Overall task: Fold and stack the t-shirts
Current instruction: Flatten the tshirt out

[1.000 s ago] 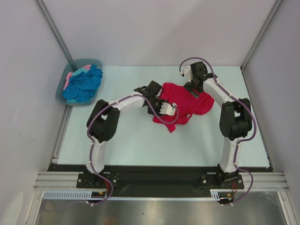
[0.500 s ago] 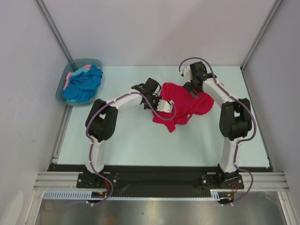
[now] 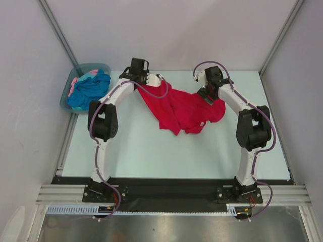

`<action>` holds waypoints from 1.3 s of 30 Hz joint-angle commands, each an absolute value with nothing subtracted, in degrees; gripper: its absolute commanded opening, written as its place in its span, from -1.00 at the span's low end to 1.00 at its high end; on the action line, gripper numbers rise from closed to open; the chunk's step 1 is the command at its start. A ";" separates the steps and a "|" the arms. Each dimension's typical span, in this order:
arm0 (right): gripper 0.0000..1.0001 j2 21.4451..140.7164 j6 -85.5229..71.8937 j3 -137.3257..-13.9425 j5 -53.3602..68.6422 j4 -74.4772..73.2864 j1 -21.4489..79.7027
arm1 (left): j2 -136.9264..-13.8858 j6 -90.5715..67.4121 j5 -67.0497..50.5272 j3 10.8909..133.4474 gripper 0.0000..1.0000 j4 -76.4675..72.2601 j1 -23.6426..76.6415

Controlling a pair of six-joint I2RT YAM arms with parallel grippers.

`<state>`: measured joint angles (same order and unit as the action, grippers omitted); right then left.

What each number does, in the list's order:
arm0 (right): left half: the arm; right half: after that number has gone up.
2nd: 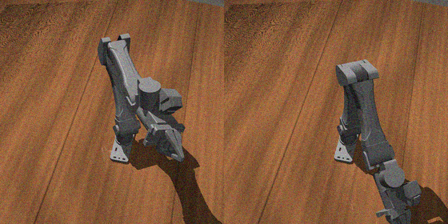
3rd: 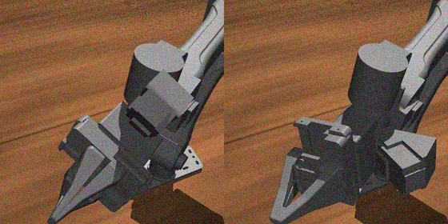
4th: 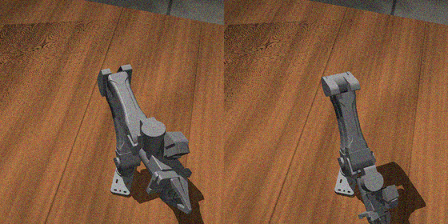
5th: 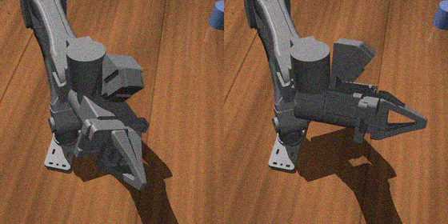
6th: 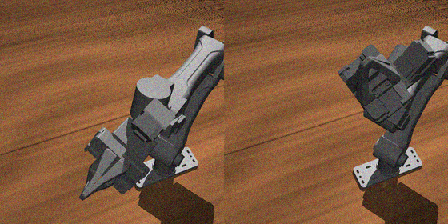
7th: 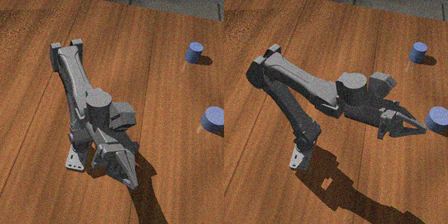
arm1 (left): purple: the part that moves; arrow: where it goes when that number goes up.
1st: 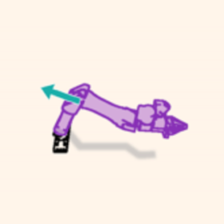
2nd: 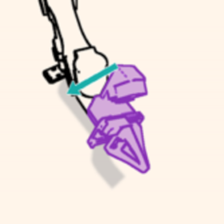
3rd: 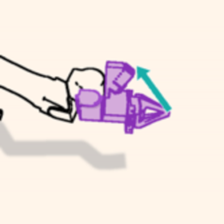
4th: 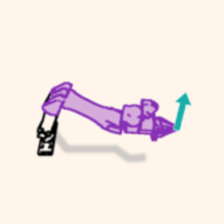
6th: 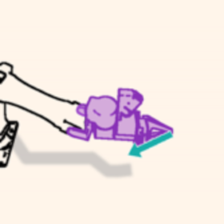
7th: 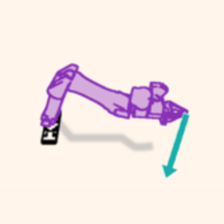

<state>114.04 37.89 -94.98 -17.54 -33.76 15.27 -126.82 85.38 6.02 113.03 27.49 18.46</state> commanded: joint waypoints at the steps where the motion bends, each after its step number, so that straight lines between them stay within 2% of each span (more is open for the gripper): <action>1: 0.76 114.78 36.74 -97.03 -17.05 -32.26 15.29 | -134.10 94.12 16.42 116.17 -0.99 14.87 17.14; 4: 0.76 114.70 36.83 -97.12 -17.05 -32.52 15.29 | -140.70 96.93 19.68 122.14 -0.99 11.17 16.61; 9: 0.76 114.44 36.48 -96.51 -16.61 -32.52 15.20 | -150.70 107.38 24.86 127.07 -0.99 -3.15 15.73; 12: 0.76 114.00 36.21 -96.07 -16.70 -32.70 15.03 | -153.45 110.12 27.41 129.89 -0.99 -8.77 15.64; 13: 0.76 113.82 36.12 -95.54 -16.61 -32.61 15.03 | -153.37 110.39 27.77 129.82 -0.80 -11.14 15.64; 14: 0.76 113.56 35.95 -95.10 -16.44 -32.69 15.03 | -153.02 110.65 27.86 129.47 -0.50 -13.08 15.64; 15: 0.76 113.38 35.77 -94.75 -16.35 -32.70 14.94 | -152.67 110.92 28.82 128.33 -0.16 -14.75 15.56; 16: 0.76 112.86 35.77 -93.96 -16.35 -32.52 15.03 | -151.62 111.00 29.18 127.89 0.35 -17.38 15.56; 17: 0.76 112.68 35.60 -93.52 -16.35 -32.43 14.94 | -150.74 110.14 29.61 127.45 0.52 -18.53 15.56; 18: 0.76 112.59 35.60 -93.25 -16.35 -32.34 15.03 | -149.86 109.52 30.40 126.31 0.99 -19.50 15.56; 20: 0.76 111.89 35.42 -92.20 -16.26 -32.17 14.94 | -145.66 107.85 31.37 124.46 1.00 -19.95 15.56; 24: 0.77 110.66 35.42 -90.71 -16.00 -32.08 15.03 | -133.62 100.56 30.94 112.09 1.00 -19.69 16.61; 27: 0.76 109.87 35.95 -89.57 -16.17 -31.99 14.94 | -121.44 88.75 24.28 104.80 1.00 -9.45 18.80; 28: 0.77 109.60 36.56 -89.30 -16.26 -31.91 14.94 | -117.98 85.11 18.08 103.72 1.00 1.04 19.50; 29: 0.76 109.43 36.91 -88.95 -16.52 -31.73 15.03 | -115.51 77.86 15.23 102.75 0.99 5.41 20.38; 31: 0.76 109.16 37.70 -88.24 -16.79 -31.29 14.85 | -109.53 71.92 8.30 101.96 0.97 19.94 23.37; 33: 0.77 109.25 38.23 -88.15 -17.23 -30.85 14.85 | -106.71 64.79 0.73 99.51 0.89 28.43 26.35; 38: 0.77 109.51 38.32 -88.33 -17.05 -30.76 14.94 | -103.36 54.16 -5.97 94.58 0.73 37.08 30.67; 39: 0.76 109.51 38.58 -88.33 -17.05 -30.94 15.03 | -103.27 53.01 -5.11 92.74 0.62 37.35 31.63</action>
<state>112.62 37.76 -88.20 -16.64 -32.16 15.09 -100.20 63.86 0.84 98.08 23.75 31.35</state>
